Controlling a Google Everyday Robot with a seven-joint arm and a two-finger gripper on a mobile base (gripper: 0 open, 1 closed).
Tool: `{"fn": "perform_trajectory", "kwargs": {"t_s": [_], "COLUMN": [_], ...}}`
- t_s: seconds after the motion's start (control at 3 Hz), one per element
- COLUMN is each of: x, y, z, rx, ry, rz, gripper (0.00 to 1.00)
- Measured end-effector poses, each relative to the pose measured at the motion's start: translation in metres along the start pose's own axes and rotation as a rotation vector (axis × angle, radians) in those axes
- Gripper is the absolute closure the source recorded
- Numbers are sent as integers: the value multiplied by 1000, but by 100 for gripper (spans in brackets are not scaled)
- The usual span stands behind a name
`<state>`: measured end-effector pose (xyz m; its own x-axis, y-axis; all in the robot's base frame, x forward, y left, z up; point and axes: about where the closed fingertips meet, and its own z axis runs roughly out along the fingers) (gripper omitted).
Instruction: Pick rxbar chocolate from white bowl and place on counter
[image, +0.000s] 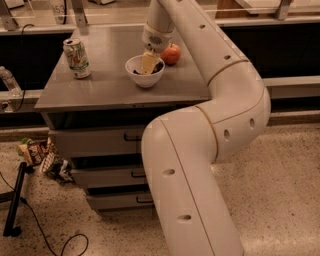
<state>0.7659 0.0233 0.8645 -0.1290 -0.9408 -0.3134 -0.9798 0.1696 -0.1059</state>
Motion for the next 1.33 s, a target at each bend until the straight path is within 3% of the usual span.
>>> {"fn": "perform_trajectory", "kwargs": {"t_s": [0.67,1.0,1.33], "x": [9,12,12], "y": [6,8,9], "z": [6,11,10], "rx": [-29,-49,-48], "ry": [20,28,28], "rz": [14,14,14], "gripper": [25,21,34]}}
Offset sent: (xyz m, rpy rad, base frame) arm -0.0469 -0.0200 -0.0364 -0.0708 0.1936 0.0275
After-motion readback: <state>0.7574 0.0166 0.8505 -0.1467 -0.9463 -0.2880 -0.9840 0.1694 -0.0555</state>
